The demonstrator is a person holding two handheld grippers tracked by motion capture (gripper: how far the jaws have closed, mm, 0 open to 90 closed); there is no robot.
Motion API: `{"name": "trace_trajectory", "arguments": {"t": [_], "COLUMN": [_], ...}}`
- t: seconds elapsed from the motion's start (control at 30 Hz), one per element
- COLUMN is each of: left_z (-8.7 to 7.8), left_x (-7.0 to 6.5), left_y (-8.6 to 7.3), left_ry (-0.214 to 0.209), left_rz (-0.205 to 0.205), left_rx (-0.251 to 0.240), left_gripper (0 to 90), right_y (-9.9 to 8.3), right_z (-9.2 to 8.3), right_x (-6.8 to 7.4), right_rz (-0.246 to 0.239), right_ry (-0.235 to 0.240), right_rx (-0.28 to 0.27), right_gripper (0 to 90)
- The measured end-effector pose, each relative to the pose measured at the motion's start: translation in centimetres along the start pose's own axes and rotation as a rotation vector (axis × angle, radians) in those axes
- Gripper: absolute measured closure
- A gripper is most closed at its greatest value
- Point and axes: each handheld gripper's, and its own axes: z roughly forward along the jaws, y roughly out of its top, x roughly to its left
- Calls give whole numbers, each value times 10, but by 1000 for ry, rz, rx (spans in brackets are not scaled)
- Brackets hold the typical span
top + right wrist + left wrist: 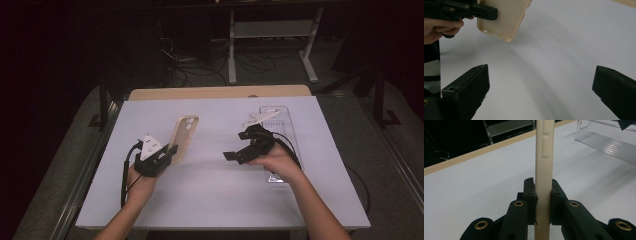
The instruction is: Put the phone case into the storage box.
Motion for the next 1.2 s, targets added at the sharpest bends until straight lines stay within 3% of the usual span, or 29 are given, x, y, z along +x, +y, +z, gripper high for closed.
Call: {"name": "trace_trajectory", "arguments": {"t": [0.77,1.2], "left_z": [3,7], "left_x": [-1,-7], "left_y": [-2,-2], "left_ry": [29,31], "left_rz": [-3,-3], "left_rx": [-13,-34], "left_gripper": [790,790], "right_y": [23,24], "right_z": [41,54], "right_x": [-3,0], "right_rz": [45,91], "right_ry": [40,85], "right_rx": [-35,-71], "right_gripper": [5,5]}}
